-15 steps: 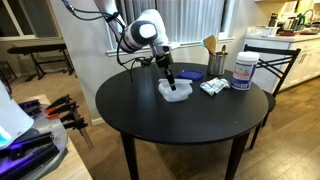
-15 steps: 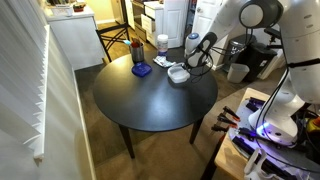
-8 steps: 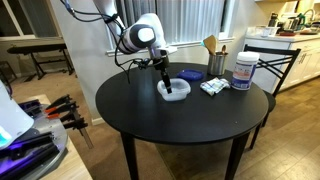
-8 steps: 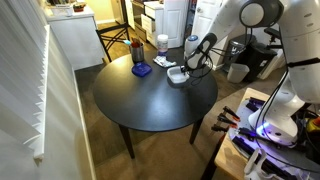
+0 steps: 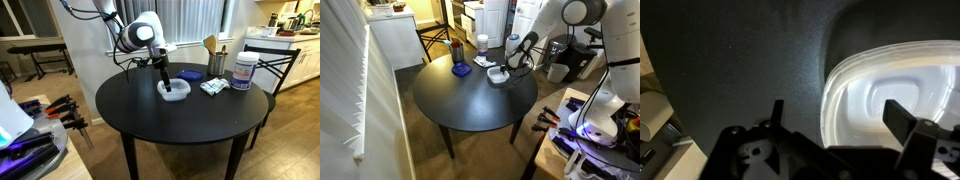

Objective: Stack the clear bowls together.

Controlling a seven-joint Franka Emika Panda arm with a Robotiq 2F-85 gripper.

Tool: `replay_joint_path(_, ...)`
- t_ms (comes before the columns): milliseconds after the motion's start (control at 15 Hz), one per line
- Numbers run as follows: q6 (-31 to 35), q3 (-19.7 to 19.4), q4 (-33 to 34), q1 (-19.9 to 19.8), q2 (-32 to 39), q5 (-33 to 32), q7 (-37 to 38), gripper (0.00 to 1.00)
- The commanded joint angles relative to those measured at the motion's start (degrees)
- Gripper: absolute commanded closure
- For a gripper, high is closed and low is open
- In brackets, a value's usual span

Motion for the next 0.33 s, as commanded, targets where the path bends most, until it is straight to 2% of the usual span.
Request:
replay_joint_path(0,-0.03,-0.14,-0.13,0.23,-0.18,0.56,-0.5,0.0)
replay_joint_path(267,-0.03,-0.09,-0.92,0.44,-1.06,0.47,-0.44,0.0)
